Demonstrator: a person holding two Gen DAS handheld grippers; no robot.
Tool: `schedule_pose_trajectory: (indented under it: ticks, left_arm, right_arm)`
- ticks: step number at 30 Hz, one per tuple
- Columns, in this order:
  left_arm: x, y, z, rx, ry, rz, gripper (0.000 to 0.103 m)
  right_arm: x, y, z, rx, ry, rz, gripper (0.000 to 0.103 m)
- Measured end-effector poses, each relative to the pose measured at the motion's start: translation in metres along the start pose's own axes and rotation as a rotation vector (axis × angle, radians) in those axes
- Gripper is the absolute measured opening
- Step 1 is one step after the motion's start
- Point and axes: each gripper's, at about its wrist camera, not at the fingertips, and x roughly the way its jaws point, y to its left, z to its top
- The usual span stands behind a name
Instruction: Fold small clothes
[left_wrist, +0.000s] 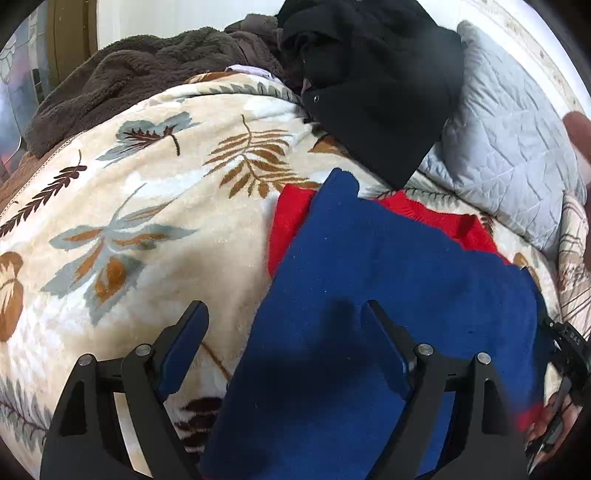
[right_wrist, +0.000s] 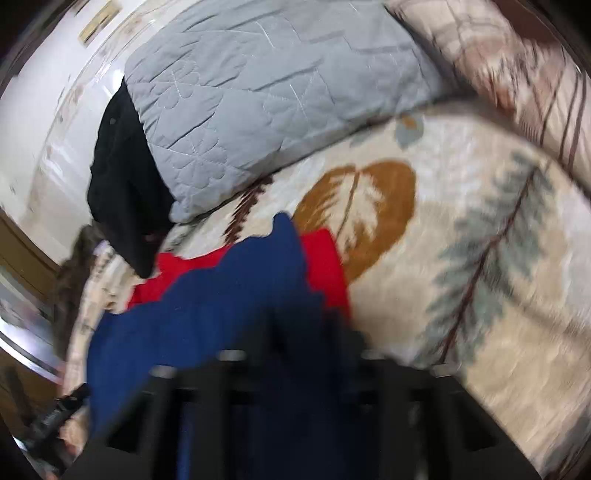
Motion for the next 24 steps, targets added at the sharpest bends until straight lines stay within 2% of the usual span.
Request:
schedule_pose_trajectory:
  ticks: [2,3,4,5,6,8,9,11,14,16,18,19,21,24]
  left_arm:
    - [0.016,0.000,-0.002,0.015,0.056,0.044,0.085]
    - [0.026,0.002,-0.004,0.009,0.084,0.033,0.089]
    - [0.028,0.007,-0.004,-0.024,0.075,0.017,0.092]
    - [0.026,0.010,-0.004,-0.042,0.073,0.013,0.093]
    - [0.026,0.012,-0.003,-0.048,0.082,0.006,0.093]
    - [0.024,0.011,-0.003,-0.036,0.080,0.014,0.093]
    - [0.023,0.011,-0.004,-0.031,0.076,0.021,0.093]
    - [0.022,0.009,-0.005,-0.027,0.078,0.025,0.093]
    - [0.020,0.006,-0.007,-0.024,0.076,0.028,0.093]
    - [0.018,0.005,-0.009,-0.019,0.074,0.030,0.093]
    - [0.016,0.004,-0.010,-0.017,0.072,0.033,0.093]
    - [0.015,0.003,-0.011,-0.016,0.070,0.034,0.093]
    - [0.012,0.002,-0.012,-0.007,0.070,0.040,0.092]
    - [0.005,-0.001,-0.014,0.019,0.056,0.051,0.092]
  right_arm:
    - [0.008,-0.010,0.000,0.043,0.019,0.008,0.014]
    - [0.008,-0.013,0.001,0.065,0.021,0.014,0.013]
    - [0.005,-0.012,0.002,0.079,0.029,0.007,0.014]
    - [0.002,-0.011,0.003,0.081,0.032,0.000,0.021]
    - [-0.008,-0.007,0.003,0.081,0.025,-0.011,0.022]
    - [-0.027,-0.003,0.000,0.077,0.000,0.020,0.022]
    - [-0.037,0.000,-0.004,0.072,-0.009,0.041,0.023]
    - [-0.056,0.005,-0.019,0.066,-0.008,0.061,0.033]
    - [-0.076,0.005,-0.049,0.085,0.015,0.070,0.039]
    - [-0.074,0.003,-0.064,0.086,0.041,0.045,0.041]
    - [-0.062,0.001,-0.072,0.065,0.083,0.007,0.038]
    - [-0.064,0.004,-0.072,0.040,0.065,-0.007,0.036]
    - [-0.072,0.012,-0.069,0.002,0.028,-0.025,0.040]
    - [-0.088,0.019,-0.065,-0.049,-0.075,-0.037,0.041]
